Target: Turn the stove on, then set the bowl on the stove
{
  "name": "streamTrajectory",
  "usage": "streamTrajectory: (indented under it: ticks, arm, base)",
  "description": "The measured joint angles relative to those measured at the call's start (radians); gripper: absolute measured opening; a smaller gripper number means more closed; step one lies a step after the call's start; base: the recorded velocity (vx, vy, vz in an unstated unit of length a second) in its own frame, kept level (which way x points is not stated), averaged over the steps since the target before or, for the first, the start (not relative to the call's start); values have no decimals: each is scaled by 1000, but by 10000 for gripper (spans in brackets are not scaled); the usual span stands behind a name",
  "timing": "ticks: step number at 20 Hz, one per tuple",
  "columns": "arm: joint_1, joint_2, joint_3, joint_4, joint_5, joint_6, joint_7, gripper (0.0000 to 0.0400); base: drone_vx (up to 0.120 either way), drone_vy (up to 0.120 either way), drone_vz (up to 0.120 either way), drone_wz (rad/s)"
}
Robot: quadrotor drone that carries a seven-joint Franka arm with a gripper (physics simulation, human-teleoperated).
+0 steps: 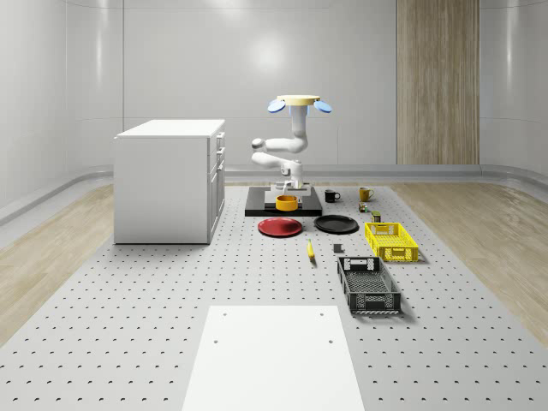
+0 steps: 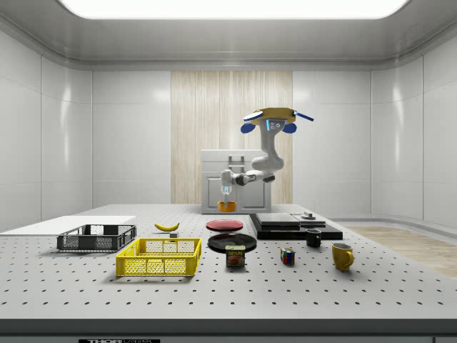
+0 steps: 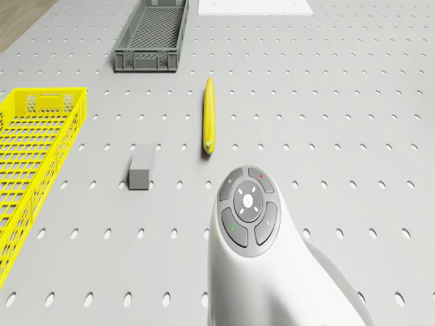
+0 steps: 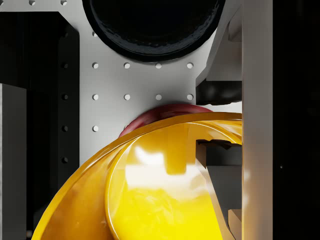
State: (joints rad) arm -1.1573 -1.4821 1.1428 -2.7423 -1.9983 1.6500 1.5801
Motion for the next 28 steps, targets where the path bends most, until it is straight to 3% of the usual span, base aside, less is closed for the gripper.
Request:
streamTrajectory:
  ticks: [28]
  arm:
    - [-1,-3,0,0,1,3,1,100]
  base:
    - [-120,-4,0,0]
